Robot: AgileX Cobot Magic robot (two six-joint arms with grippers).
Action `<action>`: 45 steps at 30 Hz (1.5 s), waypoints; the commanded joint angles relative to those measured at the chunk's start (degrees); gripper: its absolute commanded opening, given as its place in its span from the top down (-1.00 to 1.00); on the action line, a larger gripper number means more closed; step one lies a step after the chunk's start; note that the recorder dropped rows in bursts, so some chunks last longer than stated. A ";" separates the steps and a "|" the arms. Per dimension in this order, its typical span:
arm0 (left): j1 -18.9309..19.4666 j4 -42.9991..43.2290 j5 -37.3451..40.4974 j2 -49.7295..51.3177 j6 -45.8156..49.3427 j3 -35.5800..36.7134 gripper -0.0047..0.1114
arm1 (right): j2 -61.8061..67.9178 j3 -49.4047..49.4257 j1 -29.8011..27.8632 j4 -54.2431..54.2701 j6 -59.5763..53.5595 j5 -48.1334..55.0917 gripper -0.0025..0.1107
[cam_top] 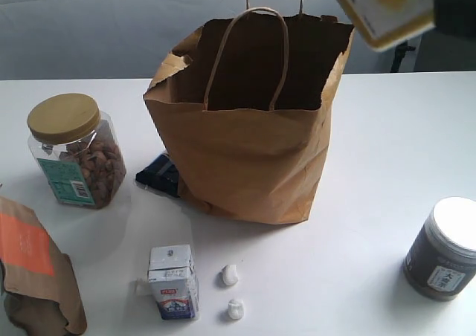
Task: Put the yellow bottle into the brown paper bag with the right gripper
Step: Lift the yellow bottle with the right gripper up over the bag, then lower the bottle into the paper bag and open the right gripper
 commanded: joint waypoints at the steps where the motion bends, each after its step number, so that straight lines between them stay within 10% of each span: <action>1: -0.34 0.00 -0.34 -0.25 -0.12 0.17 0.92 | 9.47 -10.19 -4.81 -3.30 0.35 -5.97 0.96; 29: -0.34 0.00 -0.34 -0.25 -0.12 0.17 0.92 | 33.27 -18.44 -4.53 15.96 -1.66 -3.78 0.95; 39: -0.34 0.00 -0.34 -0.25 -0.12 0.17 0.92 | 33.27 -18.44 -4.25 18.27 -1.65 -0.92 -0.25; 45: -0.34 0.00 -0.34 -0.25 -0.12 0.17 0.92 | 33.27 -18.44 -4.25 18.27 -1.65 -1.05 -0.39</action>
